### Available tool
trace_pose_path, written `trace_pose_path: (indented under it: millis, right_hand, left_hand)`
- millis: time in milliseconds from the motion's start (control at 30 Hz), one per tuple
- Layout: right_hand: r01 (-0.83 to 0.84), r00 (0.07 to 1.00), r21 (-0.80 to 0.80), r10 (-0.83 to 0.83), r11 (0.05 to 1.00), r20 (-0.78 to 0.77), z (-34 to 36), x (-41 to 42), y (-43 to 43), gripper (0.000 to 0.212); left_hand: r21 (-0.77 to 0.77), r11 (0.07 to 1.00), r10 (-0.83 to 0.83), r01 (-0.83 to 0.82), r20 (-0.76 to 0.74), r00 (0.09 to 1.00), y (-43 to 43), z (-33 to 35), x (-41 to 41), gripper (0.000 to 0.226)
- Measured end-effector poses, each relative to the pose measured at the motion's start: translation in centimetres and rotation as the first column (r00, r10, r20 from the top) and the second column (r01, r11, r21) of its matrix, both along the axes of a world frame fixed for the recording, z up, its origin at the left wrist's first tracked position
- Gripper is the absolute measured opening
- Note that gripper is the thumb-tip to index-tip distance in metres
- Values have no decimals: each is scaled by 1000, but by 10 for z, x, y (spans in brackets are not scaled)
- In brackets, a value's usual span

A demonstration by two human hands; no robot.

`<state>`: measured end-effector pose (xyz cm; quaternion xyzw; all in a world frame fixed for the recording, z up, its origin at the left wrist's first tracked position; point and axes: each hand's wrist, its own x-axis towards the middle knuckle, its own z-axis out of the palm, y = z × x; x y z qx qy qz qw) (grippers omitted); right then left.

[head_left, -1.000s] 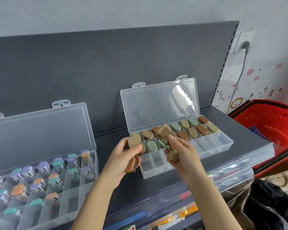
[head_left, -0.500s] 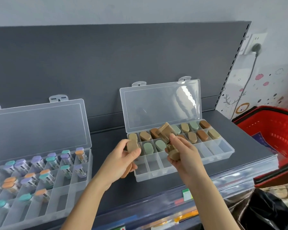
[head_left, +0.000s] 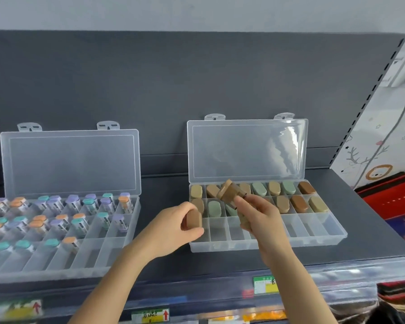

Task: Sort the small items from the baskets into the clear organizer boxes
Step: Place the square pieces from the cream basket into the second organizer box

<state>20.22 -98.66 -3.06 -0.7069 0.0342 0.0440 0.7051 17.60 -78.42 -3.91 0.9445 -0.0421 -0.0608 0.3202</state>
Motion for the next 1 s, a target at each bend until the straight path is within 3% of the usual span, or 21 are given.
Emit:
trace_pose_path:
  millis: [133, 267, 400, 533, 633, 667, 700, 733, 800, 833, 867, 933, 1000]
  right_hand:
    - [-25, 999, -139, 30, 990, 38, 0, 0, 2, 9]
    - [-14, 999, -169, 23, 986, 46, -2, 1, 2, 14]
    - [2, 999, -164, 5, 986, 45, -1, 1, -1, 12]
    - [13, 999, -136, -7, 991, 44, -2, 2, -5, 6]
    - [35, 998, -142, -29, 989, 48, -3, 3, -7, 8]
    - [39, 998, -139, -32, 989, 52, -4, 4, -8, 8]
    - [41, 998, -137, -34, 990, 57, -4, 4, -8, 9]
    - [42, 998, -137, -34, 990, 61, -3, 4, -9, 9]
    - [38, 998, -138, -30, 990, 61, -3, 5, -10, 9]
    - [35, 998, -139, -27, 990, 58, -3, 5, -10, 9]
    - [32, 998, -139, -24, 990, 57, -4, 5, -10, 10]
    - [29, 998, -142, -21, 989, 59, -5, 6, -10, 11]
    - [35, 998, -142, -28, 989, 56, -7, 7, -11, 11]
  left_hand:
    - [97, 995, -34, 38, -43, 999, -3, 8, 0, 28]
    - [243, 966, -70, 84, -64, 995, -9, 12, 4, 19]
    - [306, 949, -61, 80, -72, 996, -13, 9, 9, 33]
    - [228, 974, 7, -1, -23, 1000, -16, 9, 11, 48]
    - [-108, 969, 233, -220, 125, 964, -16, 17, 15, 45]
    - [-288, 906, 343, -309, 77, 936, -16, 19, 18, 43]
    - [-474, 781, 440, -406, -43, 897, -15, 21, 20, 44]
    - [-623, 597, 486, -506, -221, 846, -14, 23, 23, 46]
    - [-737, 175, 387, -653, -558, 734, -11, 28, 27, 47]
    - [-735, 13, 284, -678, -648, 707, -9, 28, 27, 44]
    - [-726, -85, 201, -682, -683, 702, -6, 28, 28, 40]
    - [-748, -122, 126, -653, -664, 737, -4, 25, 26, 27]
    - [-803, -26, 128, -596, -594, 794, -5, 23, 25, 18]
